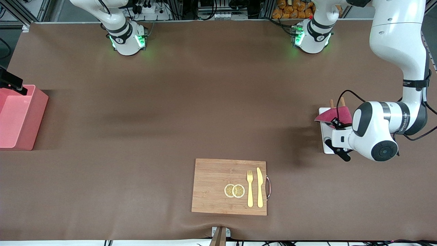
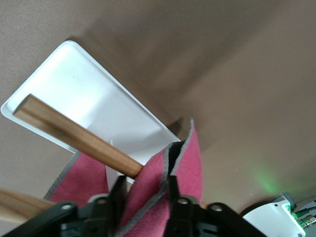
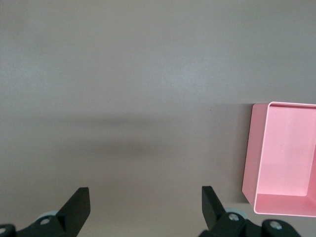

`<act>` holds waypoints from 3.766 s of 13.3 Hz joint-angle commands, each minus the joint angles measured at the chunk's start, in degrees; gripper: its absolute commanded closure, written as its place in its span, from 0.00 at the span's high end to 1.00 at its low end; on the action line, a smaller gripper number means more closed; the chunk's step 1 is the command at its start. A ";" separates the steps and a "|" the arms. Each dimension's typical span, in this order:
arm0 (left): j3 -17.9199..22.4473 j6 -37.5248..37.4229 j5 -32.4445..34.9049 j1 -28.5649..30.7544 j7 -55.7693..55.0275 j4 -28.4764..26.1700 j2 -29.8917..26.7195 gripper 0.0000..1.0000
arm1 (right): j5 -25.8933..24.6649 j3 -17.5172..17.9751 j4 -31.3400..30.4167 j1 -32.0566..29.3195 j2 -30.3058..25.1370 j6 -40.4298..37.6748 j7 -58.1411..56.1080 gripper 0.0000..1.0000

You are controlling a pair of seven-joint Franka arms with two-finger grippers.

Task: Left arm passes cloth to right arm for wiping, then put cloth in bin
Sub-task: 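Close the left gripper on the pink cloth and lift it, then carry the cloth with the left gripper while the right gripper reaches toward it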

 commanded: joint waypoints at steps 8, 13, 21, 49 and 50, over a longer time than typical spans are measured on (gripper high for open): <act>-0.05 -1.86 0.64 0.19 -0.98 0.12 -2.38 0.00 | 0.96 0.51 0.34 -1.98 0.69 -1.95 -0.46 1.00; -0.05 -4.85 0.03 0.62 -1.41 1.09 -9.13 0.00 | 0.96 0.51 0.34 -1.81 0.86 -2.04 -0.54 1.00; -5.75 -11.01 -6.13 -3.15 -22.56 10.58 -10.12 0.00 | 6.29 0.51 0.17 -1.80 0.95 -6.94 4.78 1.00; -13.32 58.42 -33.03 -38.49 -76.65 11.73 1.92 0.00 | 56.24 0.86 -18.03 17.08 21.08 1.73 61.77 1.00; -13.32 58.60 -32.85 -38.57 -76.65 11.64 1.92 0.00 | 58.59 0.86 -18.03 18.48 20.99 2.44 62.90 1.00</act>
